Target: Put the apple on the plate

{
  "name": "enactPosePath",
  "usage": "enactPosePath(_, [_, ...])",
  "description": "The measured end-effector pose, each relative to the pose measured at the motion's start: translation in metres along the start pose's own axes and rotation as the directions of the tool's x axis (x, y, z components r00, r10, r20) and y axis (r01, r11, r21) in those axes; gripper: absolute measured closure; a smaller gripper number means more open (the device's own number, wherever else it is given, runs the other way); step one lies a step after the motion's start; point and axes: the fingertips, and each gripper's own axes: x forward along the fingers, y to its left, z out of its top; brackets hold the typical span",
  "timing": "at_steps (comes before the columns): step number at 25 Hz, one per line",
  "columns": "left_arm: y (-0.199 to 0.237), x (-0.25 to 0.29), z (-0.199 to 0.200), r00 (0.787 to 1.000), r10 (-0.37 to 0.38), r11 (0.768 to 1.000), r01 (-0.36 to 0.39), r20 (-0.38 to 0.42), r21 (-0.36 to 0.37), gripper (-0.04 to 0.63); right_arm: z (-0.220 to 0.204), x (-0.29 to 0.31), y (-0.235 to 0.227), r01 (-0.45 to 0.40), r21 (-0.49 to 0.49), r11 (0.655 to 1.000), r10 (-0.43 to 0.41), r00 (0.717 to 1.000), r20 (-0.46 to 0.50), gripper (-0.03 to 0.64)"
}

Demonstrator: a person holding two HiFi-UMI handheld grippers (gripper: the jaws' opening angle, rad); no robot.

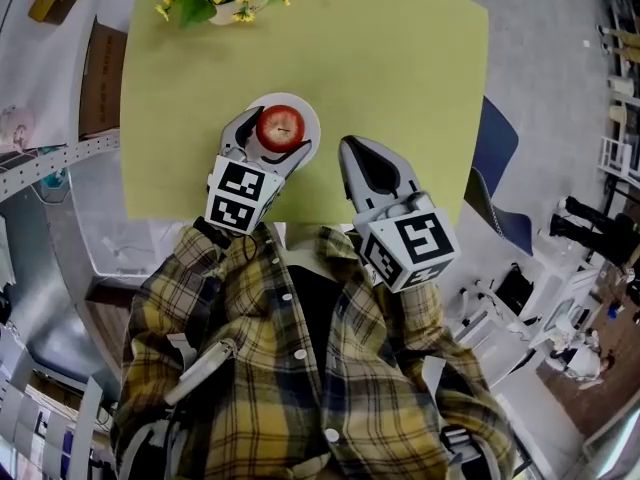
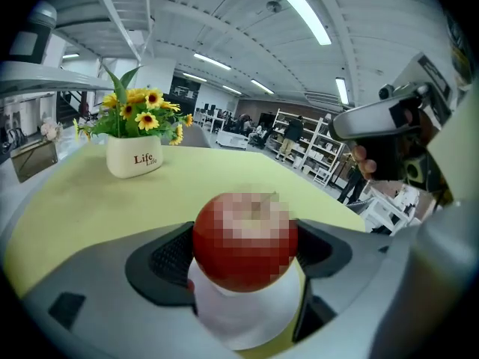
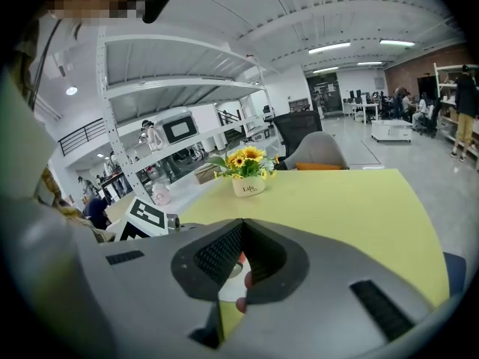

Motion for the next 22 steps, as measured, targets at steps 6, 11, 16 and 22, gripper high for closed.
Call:
enactPosePath(6, [-0.002,0.011,-0.01,1.0,0.017,0.999,-0.017,-0.024,0.031,0.186,-0.01,0.003,-0.002,-0.002,0.03,1.0,0.003,1.0,-0.016,0.62])
enactPosePath(11, [0.0,0.012,-0.014,0.999,0.037,0.999,-0.035,-0.031,0.039,0.186,-0.012,0.003,-0.003,-0.005,0.044,0.999,0.006,1.0,-0.023,0.62])
enactPosePath(16, [-0.002,0.012,-0.012,0.999,0.039,0.998,-0.038,-0.015,0.055,0.186,-0.012,0.004,-0.005,-0.005,0.052,0.999,0.006,1.0,-0.03,0.62])
enactPosePath(22, [-0.003,0.012,-0.013,0.999,0.04,0.997,-0.04,-0.012,0.06,0.186,-0.013,0.005,-0.005,-0.01,0.051,0.999,0.012,0.999,-0.032,0.62])
